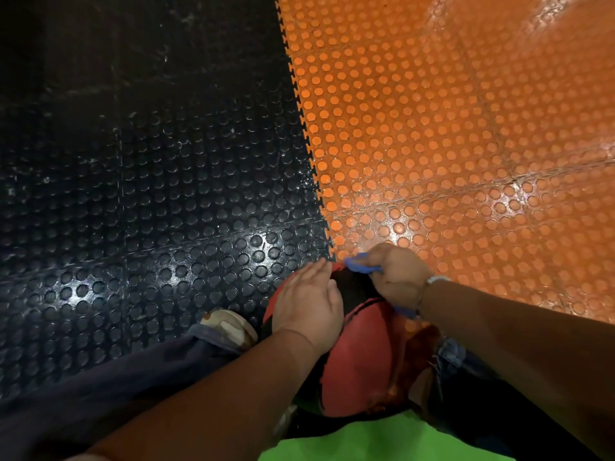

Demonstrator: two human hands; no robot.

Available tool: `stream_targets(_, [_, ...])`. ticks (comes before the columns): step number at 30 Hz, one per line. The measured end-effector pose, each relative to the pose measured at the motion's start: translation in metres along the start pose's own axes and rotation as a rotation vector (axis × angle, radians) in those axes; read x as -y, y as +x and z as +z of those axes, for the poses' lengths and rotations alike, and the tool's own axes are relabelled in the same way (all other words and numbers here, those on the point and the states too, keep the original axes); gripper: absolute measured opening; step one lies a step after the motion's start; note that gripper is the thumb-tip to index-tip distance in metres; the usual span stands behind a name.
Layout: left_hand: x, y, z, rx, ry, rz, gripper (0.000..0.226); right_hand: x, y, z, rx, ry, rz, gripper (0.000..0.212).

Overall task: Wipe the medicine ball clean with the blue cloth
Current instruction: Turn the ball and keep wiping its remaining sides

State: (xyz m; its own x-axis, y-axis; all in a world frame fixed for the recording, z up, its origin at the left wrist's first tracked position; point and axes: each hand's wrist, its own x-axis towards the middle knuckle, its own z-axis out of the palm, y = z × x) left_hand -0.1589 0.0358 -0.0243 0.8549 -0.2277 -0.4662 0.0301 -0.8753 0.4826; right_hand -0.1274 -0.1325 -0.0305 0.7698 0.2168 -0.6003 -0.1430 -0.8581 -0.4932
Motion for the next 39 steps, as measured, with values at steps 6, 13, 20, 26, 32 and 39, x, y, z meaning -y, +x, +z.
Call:
stream_targets(6, [0.002, -0.004, -0.002, -0.002, 0.026, -0.002, 0.071, 0.019, -0.017, 0.012, -0.220, -0.053, -0.207, 0.048])
stream_targets(13, [-0.004, -0.003, -0.007, 0.030, 0.046, 0.016, 0.058, -0.007, 0.001, -0.001, 0.080, -0.095, 0.212, 0.037])
stream_targets(20, [0.005, 0.009, -0.013, -0.011, -0.028, -0.077, 0.044, 0.015, -0.012, 0.006, -0.105, 0.068, -0.188, 0.054])
stream_targets(26, [0.019, 0.029, -0.031, -0.043, -0.079, -0.314, 0.038, -0.012, -0.008, -0.003, 0.046, 0.217, 0.291, 0.031])
stream_targets(32, [0.008, 0.010, -0.029, 0.004, 0.197, 0.253, 0.062, 0.012, -0.014, -0.015, -0.193, 0.371, 0.235, 0.032])
stream_targets(39, [0.021, 0.029, -0.038, -0.019, 0.120, 0.078, 0.069, 0.019, -0.023, 0.020, -0.238, 0.131, 0.010, 0.050])
